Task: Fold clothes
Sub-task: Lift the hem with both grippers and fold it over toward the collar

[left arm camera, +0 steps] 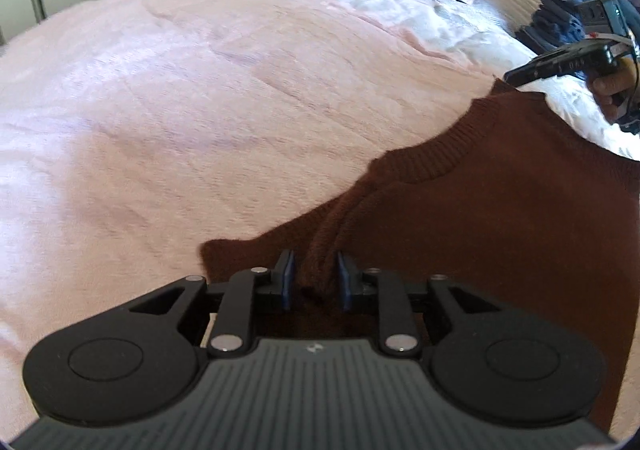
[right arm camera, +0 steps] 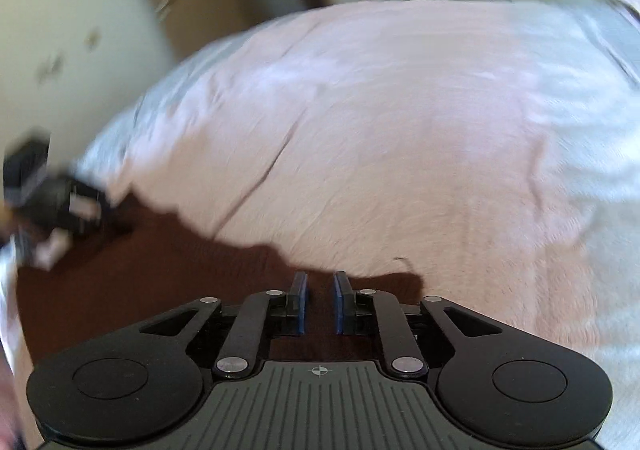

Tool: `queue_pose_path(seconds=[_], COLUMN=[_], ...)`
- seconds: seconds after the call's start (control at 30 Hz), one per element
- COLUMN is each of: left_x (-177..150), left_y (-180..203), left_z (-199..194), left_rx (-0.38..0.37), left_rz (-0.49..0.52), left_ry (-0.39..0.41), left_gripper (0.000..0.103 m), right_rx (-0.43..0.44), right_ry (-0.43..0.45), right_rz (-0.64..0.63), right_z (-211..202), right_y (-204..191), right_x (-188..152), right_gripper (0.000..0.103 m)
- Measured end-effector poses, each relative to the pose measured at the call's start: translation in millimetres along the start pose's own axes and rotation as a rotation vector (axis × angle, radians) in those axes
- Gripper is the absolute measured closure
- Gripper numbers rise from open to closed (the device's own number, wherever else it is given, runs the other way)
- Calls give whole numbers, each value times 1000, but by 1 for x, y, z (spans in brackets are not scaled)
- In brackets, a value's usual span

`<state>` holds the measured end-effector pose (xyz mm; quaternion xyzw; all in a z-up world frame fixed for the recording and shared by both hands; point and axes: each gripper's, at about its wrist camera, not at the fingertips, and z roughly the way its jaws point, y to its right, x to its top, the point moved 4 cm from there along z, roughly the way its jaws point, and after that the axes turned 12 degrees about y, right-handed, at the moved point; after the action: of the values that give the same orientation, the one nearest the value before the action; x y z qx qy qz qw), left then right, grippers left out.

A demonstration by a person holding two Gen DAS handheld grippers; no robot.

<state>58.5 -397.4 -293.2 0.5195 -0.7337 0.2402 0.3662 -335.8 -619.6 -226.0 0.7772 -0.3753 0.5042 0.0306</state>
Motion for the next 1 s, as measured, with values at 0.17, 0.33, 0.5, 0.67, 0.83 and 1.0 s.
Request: queue_pose_path(seconds=[0.17, 0.33, 0.5, 0.67, 0.83, 1.0], left_x=[7, -1, -32, -26, -28, -56], left_y=[11, 43, 47, 23, 35, 63], left_z=[-31, -48, -26, -57, -122, -169], left_rx=[46, -21, 29, 127, 77, -46], left_rz=[26, 46, 124, 38, -27, -12], left_ry=[55, 75, -37, 14, 96, 125], left_gripper=[81, 80, 76, 83, 81, 67], right_rx=[-56, 4, -14, -32, -16, -6], right_ry=[77, 62, 27, -8, 63, 112], right_rz=[-22, -60, -88, -117, -124, -97], right_z=[-36, -50, -51, -52, -109, -151], right_y=[-8, -38, -52, -65, -89, -113], right_x=[5, -18, -39, -59, -74, -109], right_gripper=[84, 83, 83, 83, 81, 37])
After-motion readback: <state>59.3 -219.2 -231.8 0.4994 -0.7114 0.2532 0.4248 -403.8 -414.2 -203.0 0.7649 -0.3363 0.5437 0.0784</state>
